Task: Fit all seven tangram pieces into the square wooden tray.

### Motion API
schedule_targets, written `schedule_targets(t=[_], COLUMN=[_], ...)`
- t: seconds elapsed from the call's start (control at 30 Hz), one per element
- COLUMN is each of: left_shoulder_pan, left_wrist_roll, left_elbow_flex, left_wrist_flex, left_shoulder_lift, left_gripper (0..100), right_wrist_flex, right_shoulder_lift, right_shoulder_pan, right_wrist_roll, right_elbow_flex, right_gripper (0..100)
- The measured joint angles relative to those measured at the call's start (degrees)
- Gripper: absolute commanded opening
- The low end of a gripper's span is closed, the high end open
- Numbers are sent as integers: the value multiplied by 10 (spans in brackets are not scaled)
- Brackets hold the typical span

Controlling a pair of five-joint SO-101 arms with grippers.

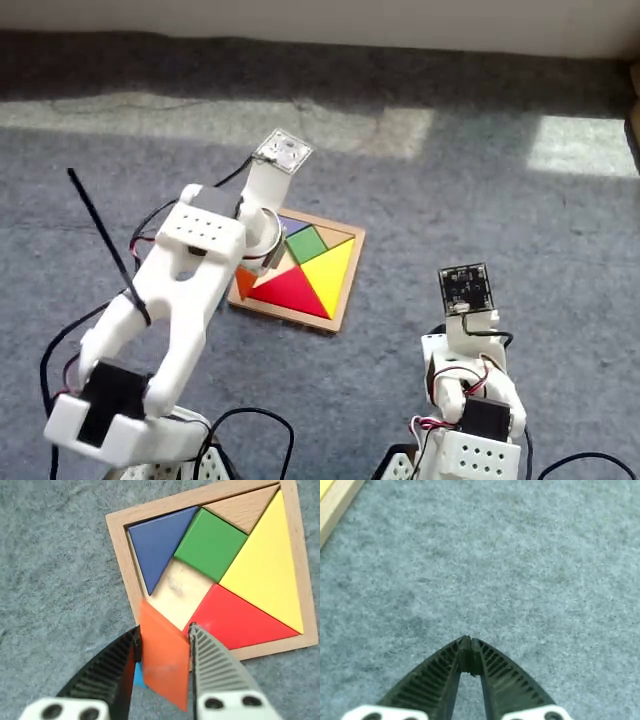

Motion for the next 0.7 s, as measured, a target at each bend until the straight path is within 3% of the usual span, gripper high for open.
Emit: schedule_targets(t=[0.43,0.7], left_shoulder_pan=[38,36], left_wrist_roll=[-45,-84], left_elbow_flex=[-30,-33], left_wrist_flex=[0,0], left_shoulder_lift=[58,58], left_gripper=[41,109], right_wrist_flex=[0,0], right_shoulder_lift=[0,0], right_shoulder_pan=[0,0], right_wrist_roll=[0,0], right_elbow_flex=[0,0], right_gripper=[5,5])
